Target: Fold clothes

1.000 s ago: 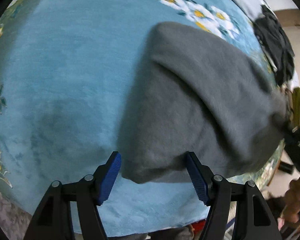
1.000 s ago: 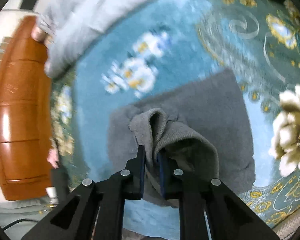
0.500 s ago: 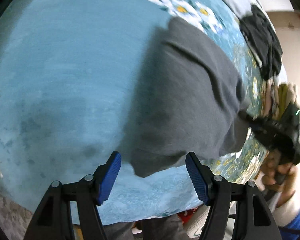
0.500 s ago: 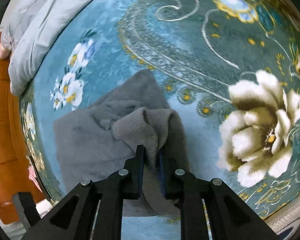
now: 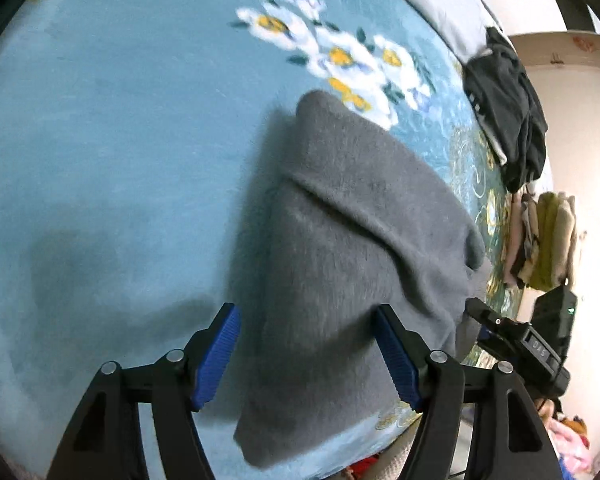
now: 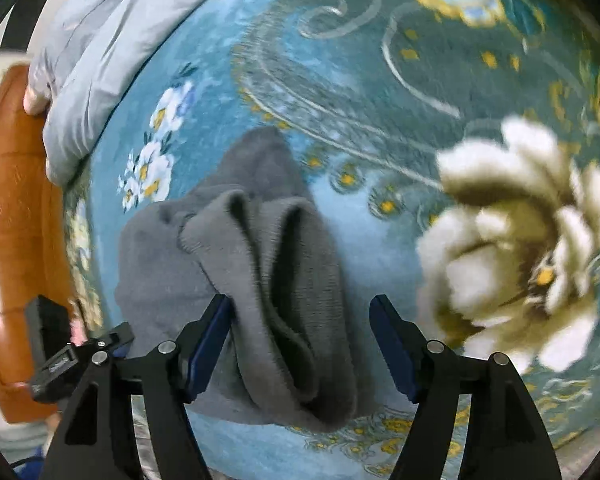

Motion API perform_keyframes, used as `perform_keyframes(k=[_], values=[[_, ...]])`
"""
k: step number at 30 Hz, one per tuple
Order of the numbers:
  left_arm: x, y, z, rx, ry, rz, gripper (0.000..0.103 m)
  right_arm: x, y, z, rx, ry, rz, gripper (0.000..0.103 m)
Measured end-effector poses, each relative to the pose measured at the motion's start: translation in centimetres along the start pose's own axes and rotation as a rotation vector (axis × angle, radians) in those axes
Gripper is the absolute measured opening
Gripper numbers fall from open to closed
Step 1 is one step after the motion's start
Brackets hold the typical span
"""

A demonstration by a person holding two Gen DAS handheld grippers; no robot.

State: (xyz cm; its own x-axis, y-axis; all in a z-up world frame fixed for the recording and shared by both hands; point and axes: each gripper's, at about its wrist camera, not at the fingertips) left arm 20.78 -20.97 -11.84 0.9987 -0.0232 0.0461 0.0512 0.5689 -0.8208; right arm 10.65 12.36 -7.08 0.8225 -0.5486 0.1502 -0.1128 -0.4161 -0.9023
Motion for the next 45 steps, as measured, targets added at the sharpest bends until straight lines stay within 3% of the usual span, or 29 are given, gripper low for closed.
perform_keyframes(k=[5, 9, 14, 17, 19, 21, 23, 28, 33, 37, 42, 45], values=[[-0.2, 1.1, -2.1, 0.119, -0.047, -0.004, 0.074, -0.7, 1.0, 1.1, -0.118, -0.015, -0.007, 0.072], [-0.5, 2.0, -2.5, 0.151, -0.072, 0.005, 0.079, -1.6, 1.8, 1.6, -0.214, 0.008, -0.019, 0.073], [-0.8, 2.3, -1.4, 0.135, -0.077, 0.017, 0.081, -1.8, 2.4, 0.9, -0.251, 0.018, -0.038, 0.075], [-0.9, 2.5, -0.4, 0.140, -0.074, 0.011, 0.079, -1.7, 2.6, -0.1, -0.199, 0.023, -0.052, 0.073], [-0.9, 2.7, 0.8, 0.075, -0.038, 0.007, 0.068, -1.6, 2.6, -0.8, -0.148, 0.032, -0.061, 0.056], [-0.9, 2.7, 1.7, 0.021, -0.020, 0.007, 0.050, -1.5, 2.3, -1.3, -0.117, 0.057, -0.067, 0.043], [-0.8, 2.0, 2.6, -0.004, -0.008, 0.017, 0.041, -1.2, 1.6, -2.1, -0.093, 0.068, -0.057, 0.035], [0.0, -1.1, 5.3, -0.001, 0.047, 0.020, 0.035, 1.3, -2.8, -4.4, -0.077, 0.089, -0.021, 0.031], [1.9, -5.0, 8.2, 0.071, 0.104, 0.014, 0.035, 4.5, -8.9, -4.6, -0.085, 0.131, 0.011, 0.031], [2.0, -5.6, 11.2, 0.118, 0.146, -0.017, 0.035, 6.6, -13.3, -4.9, -0.055, 0.139, 0.040, 0.031], [1.2, -6.1, 15.7, 0.154, 0.244, -0.059, 0.035, 6.7, -17.8, -3.9, -0.036, 0.159, 0.094, 0.031], [0.6, -6.8, 18.5, 0.122, 0.345, -0.067, 0.036, 6.3, -19.4, -3.5, -0.055, 0.170, 0.126, 0.031]])
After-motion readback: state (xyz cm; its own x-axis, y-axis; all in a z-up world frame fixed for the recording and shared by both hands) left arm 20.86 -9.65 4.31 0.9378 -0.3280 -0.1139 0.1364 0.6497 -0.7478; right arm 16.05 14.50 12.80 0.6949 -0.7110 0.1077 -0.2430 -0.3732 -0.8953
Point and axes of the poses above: each gripper's, at about its wrist camera, not at the fingertips, and y roughly the way its jaws point, z to its right, x to its underside, and after that the axes turned 11 degrees about y, right-handed
